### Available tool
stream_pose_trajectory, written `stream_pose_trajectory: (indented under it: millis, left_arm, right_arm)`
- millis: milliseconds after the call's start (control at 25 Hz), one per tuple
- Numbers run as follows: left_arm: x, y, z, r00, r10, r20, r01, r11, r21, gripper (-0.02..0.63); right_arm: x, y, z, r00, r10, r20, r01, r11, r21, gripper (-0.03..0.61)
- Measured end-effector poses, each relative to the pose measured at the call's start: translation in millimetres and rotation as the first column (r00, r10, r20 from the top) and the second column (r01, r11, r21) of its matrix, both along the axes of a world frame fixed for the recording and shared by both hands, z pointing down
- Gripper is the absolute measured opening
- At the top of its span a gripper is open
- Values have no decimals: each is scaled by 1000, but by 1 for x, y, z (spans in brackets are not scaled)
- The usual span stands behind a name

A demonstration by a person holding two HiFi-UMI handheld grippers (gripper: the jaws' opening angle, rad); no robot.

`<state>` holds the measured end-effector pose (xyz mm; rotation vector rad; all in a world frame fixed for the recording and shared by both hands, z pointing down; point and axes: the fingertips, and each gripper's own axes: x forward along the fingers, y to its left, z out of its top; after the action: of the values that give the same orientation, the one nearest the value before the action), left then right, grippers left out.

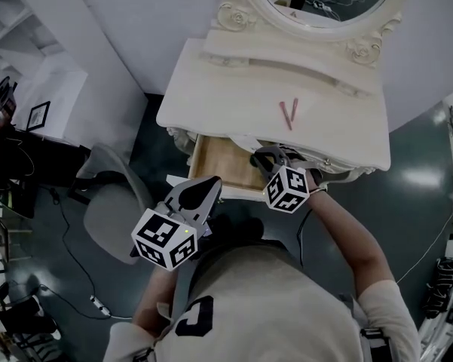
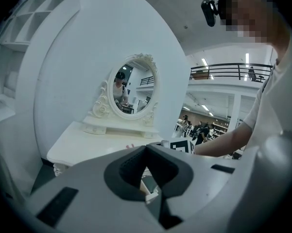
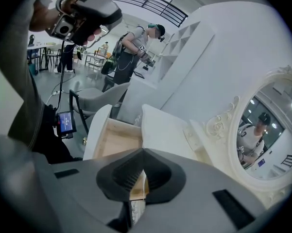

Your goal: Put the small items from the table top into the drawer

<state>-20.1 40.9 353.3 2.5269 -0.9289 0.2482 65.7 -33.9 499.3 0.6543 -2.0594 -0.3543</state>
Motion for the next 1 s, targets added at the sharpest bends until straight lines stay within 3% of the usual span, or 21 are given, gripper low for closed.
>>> stream_pose_trajectory:
  millis: [1000]
  left_arm:
    - [-44,-12,10,998,42,-47,-43,999,-17,55]
  right_arm:
    - [-39,19,-2,999,42,11,-42,999,-30,28]
